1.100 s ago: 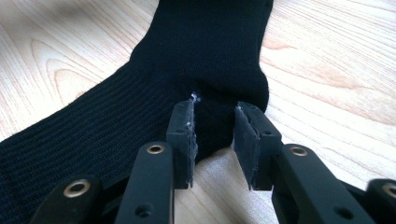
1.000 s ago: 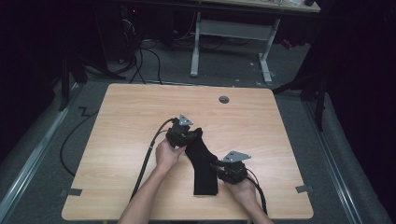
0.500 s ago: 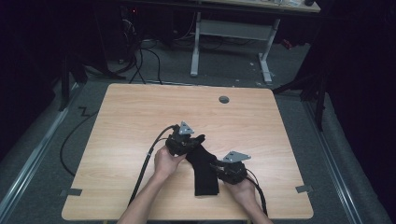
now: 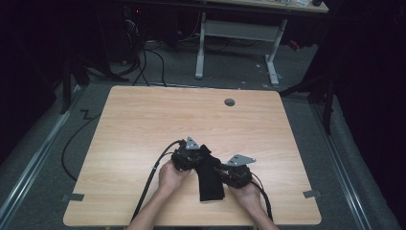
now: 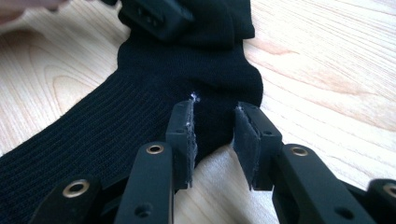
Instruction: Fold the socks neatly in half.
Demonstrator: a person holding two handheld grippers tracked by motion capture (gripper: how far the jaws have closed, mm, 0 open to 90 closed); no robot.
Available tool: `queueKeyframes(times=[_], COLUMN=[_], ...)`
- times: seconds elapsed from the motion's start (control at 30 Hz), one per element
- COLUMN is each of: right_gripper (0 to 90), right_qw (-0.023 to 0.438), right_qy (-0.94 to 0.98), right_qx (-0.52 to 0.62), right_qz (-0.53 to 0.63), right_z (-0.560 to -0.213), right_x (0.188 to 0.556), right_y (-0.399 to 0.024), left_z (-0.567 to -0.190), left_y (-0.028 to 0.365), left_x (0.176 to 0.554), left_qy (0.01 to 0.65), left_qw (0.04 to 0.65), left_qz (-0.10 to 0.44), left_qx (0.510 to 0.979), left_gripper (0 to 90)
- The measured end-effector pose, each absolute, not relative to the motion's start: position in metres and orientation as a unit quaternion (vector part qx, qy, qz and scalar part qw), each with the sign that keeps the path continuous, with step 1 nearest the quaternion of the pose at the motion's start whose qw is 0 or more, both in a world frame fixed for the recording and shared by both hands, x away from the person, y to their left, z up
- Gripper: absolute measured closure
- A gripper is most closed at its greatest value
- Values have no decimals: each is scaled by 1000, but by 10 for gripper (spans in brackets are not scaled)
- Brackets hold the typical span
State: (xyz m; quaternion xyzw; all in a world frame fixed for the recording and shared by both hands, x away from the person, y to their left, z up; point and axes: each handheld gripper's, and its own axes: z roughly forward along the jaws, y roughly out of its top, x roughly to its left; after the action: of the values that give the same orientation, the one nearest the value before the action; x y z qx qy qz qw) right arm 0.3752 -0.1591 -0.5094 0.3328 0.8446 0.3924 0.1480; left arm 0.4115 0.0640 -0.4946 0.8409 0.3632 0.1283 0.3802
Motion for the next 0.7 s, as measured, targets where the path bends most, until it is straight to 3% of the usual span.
queueKeyframes(times=[0.33,0.53,0.7], right_gripper=[670,685,778], right_qw=[147,146,149], right_qy=[843,843,848], right_qx=[337,336,322], right_qz=[393,393,394], right_z=[-509,-509,-507], right_x=[377,377,375], right_y=[-156,-156,-155], left_z=[-478,-470,-468], left_y=[71,76,77], left_x=[401,399,403], left_qy=[365,368,385], left_qw=[410,427,427], left_qz=[126,123,138], left_qx=[826,817,807], left_gripper=[550,554,618])
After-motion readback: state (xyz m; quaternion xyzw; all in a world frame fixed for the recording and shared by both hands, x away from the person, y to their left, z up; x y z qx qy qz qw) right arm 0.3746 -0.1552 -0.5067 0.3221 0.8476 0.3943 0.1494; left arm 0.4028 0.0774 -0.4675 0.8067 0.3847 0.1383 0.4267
